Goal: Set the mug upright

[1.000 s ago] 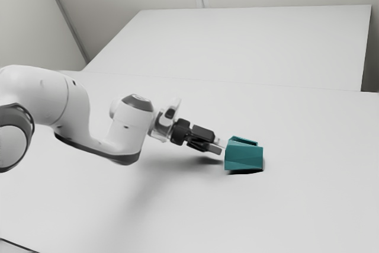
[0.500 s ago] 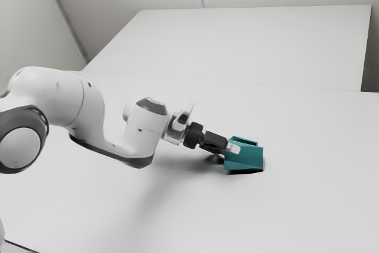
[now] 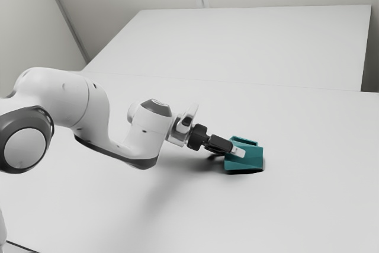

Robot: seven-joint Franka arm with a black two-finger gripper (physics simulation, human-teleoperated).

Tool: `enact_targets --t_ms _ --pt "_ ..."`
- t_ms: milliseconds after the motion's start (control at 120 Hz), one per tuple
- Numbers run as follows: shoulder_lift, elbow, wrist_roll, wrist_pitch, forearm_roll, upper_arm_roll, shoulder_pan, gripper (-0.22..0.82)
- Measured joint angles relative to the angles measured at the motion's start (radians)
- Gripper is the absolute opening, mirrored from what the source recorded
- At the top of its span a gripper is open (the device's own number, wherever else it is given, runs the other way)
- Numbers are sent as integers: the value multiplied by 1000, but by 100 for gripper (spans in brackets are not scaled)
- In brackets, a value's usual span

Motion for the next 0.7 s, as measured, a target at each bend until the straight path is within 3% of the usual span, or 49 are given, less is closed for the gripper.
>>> enact_targets --t_ms 408,700 --pt "-2 0 11 1 -1 0 -1 -1" --pt "-26 -2 14 3 -6 0 -12 -14"
